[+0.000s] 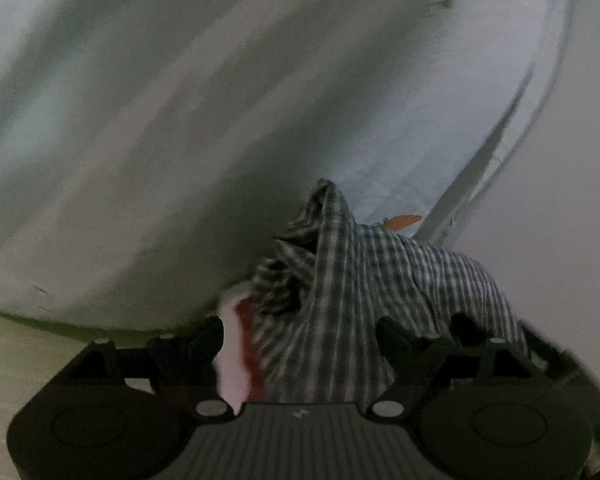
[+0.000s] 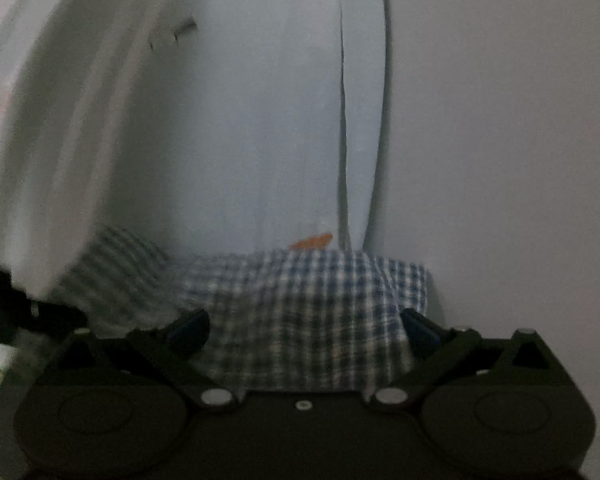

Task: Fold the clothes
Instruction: 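Carry the shirt with both tools onto the clothes stack in the corner, then open both tools and pull them back from the stack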

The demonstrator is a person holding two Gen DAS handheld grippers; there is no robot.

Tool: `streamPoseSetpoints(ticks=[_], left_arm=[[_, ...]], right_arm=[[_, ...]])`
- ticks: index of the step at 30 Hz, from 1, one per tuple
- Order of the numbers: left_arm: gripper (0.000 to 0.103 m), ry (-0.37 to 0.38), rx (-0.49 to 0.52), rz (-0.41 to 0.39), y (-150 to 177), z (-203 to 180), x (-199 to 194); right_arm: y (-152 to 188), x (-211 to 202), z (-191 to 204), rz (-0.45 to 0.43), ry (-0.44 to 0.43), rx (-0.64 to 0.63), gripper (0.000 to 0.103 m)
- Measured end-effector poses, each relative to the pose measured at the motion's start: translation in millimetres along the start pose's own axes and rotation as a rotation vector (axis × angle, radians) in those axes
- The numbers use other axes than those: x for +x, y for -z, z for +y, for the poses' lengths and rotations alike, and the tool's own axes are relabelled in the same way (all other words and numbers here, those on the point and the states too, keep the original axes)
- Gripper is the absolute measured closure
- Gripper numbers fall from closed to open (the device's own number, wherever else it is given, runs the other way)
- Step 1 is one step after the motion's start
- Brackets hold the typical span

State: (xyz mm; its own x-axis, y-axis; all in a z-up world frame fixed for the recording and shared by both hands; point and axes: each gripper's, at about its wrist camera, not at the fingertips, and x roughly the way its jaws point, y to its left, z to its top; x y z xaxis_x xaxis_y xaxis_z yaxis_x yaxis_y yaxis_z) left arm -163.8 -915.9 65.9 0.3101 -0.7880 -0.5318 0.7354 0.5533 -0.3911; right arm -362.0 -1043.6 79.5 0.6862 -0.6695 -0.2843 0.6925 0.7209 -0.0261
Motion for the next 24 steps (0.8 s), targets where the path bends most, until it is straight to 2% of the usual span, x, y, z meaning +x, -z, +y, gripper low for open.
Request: streamPoseSetpoints(ticks=[4,7,9,14,18,24], left_arm=[[0.010,-0.016,0.093,-0.023,15,-7,-35],[0.002,-0.027,0.172,-0.085,36,-14,-63],[0.000,-0.042,0.211,-0.092,53,-17,-79],[0.000,-0.014,0.181,-0.028,98,-8,-109],[0.000,-0.032,0.218,0.025,132,-4,-125],[0.000,-0.044,0.284,0.091,178,1,-150]], right_arm=[[-2,-40,8,-0.037,0.009,0.032,0.003],[6,-74,9,-0.036,0.023,0.068,0.003],[20,-94,18,-0.017,0.014,0.099,0.004],[61,-121,31,0.070,0.040,0.140,0.008],[92,-149,35,0.184,0.027,0.154,0.008],[131,-197,42,0.265,0.036,0.187,0.009]])
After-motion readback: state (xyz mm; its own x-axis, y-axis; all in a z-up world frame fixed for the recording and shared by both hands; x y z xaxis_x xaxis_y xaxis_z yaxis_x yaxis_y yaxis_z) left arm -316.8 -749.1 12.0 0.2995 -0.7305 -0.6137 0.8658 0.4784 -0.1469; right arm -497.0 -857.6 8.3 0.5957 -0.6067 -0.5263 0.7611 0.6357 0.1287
